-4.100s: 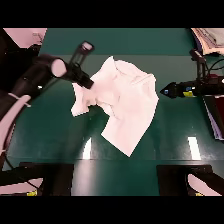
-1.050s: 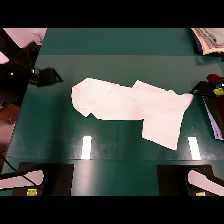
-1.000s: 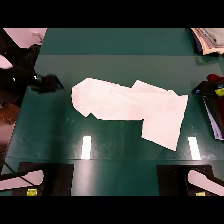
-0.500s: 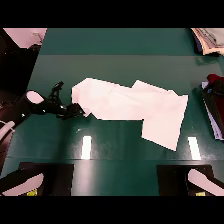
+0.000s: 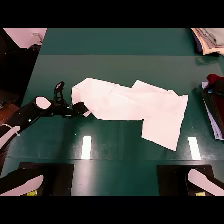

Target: Fold the shirts.

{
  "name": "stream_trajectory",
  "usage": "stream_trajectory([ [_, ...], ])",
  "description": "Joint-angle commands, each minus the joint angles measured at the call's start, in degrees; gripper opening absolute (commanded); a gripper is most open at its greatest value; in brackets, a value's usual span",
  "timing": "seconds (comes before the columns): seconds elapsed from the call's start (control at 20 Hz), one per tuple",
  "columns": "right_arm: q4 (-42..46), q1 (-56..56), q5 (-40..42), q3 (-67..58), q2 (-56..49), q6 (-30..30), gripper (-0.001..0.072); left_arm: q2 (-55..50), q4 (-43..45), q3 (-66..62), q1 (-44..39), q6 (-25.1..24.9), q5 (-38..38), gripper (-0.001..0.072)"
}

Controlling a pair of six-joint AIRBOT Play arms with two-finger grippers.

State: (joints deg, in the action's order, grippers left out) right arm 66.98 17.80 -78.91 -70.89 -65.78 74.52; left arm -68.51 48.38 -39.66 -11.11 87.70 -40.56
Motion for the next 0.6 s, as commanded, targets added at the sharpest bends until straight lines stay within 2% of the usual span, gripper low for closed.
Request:
stream_trajectory([
  [0.0, 0.0, 0.0, -0.4, 0.0, 0.0, 0.0, 0.0505, 0.0, -0.4, 0.1, -0.2, 0.4, 0.7, 0.0366],
  [0.1, 0.0, 0.0, -0.8, -0.1, 0.0, 0.0, 0.0505, 0.0, -0.4, 0.1, -0.2, 0.4, 0.3, 0.0364],
  [0.15, 0.0, 0.0, -0.9, 0.0, 0.0, 0.0, 0.0505, 0.0, -0.4, 0.1, -0.2, 0.4, 0.0, 0.0334],
  [0.2, 0.0, 0.0, -1.1, 0.0, 0.0, 0.0, 0.0504, 0.0, -0.4, 0.1, -0.2, 0.1, -0.3, 0.0144],
  [0.25, 0.0, 0.0, -1.5, 0.0, 0.0, 0.0, 0.0504, 0.0, -0.4, 0.1, -0.2, -0.4, -0.5, 0.0024],
  [0.4, 0.2, 0.1, -4.8, 0.1, 0.0, -0.1, 0.0503, 0.2, 0.1, -0.2, -0.1, -1.2, -2.4, 0.0023],
  [0.55, 0.3, 2.3, -5.3, 6.6, 2.0, -0.7, 0.0504, 2.9, 4.1, -4.4, 1.5, -5.2, -9.6, 0.0023],
])
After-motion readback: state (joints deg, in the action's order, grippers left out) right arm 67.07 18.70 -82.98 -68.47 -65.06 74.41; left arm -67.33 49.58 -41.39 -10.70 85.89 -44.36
